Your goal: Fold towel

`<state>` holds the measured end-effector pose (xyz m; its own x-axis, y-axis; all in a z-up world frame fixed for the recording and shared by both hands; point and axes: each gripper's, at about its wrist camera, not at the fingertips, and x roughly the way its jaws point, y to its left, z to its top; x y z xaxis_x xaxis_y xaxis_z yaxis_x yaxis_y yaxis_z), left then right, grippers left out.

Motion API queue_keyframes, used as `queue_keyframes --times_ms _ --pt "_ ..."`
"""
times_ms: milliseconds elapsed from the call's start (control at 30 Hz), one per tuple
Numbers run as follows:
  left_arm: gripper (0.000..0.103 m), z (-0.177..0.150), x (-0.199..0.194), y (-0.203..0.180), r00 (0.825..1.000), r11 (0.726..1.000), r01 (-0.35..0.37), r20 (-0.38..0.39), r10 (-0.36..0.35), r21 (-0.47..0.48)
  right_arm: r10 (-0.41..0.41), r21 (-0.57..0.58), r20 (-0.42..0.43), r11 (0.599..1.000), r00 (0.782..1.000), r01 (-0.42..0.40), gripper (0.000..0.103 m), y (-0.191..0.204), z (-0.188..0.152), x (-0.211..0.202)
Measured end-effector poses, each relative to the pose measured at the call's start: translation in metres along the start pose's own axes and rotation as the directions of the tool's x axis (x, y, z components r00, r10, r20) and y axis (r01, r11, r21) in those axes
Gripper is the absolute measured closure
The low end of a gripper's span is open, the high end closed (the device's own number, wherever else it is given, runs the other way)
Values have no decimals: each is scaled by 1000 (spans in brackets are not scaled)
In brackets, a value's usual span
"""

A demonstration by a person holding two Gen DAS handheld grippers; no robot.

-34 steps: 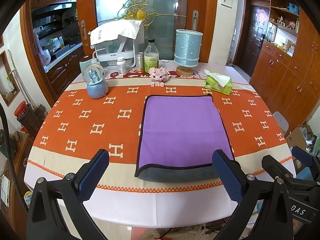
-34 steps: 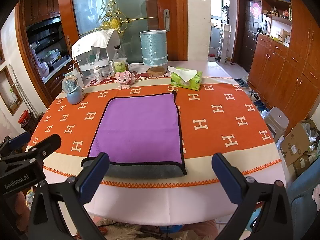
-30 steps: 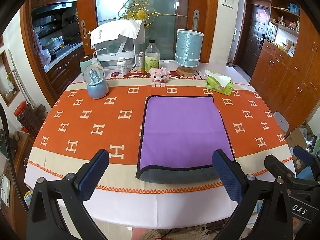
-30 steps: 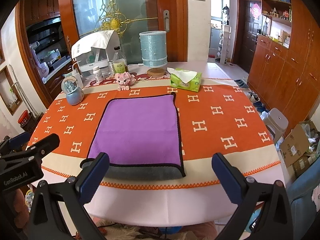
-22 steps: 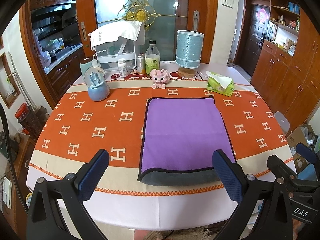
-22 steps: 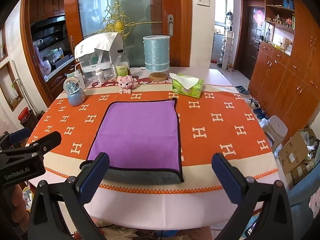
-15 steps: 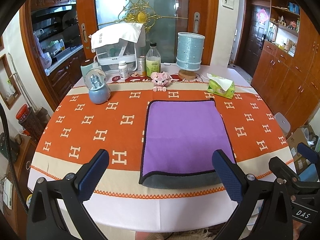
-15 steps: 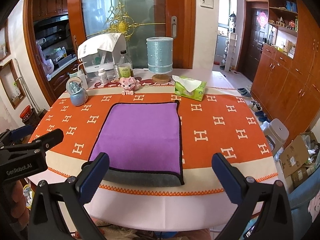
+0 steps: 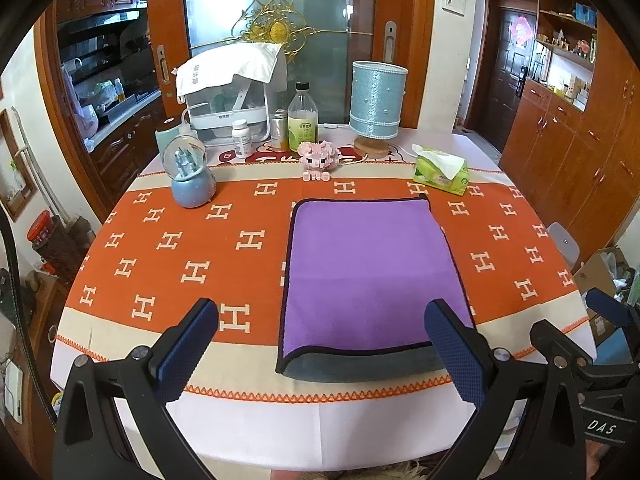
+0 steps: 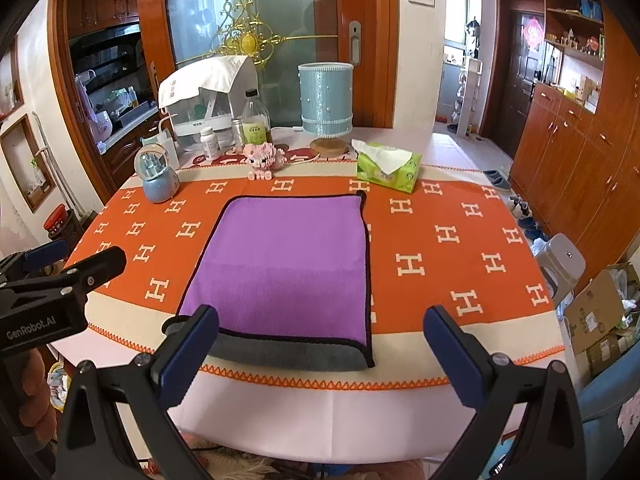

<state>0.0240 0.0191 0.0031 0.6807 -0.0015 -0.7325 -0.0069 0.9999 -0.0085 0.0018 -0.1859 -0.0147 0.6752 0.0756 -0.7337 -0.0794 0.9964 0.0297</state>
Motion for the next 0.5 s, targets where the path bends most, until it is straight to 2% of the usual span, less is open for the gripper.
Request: queue_keyframes --times_ms 267,367,500 --pt "1 -11 20 11 999 1000 -17 37 17 13 -2 41 -16 999 1000 2 1 -19 -10 28" --pt "1 -15 38 17 1000 999 14 -13 -13 46 -12 64 -24 998 1000 14 1 -29 -17 40" --pt "1 -27 63 31 994 996 86 -72 -84 28 -27 93 -35 995 999 30 1 -45 -27 58"
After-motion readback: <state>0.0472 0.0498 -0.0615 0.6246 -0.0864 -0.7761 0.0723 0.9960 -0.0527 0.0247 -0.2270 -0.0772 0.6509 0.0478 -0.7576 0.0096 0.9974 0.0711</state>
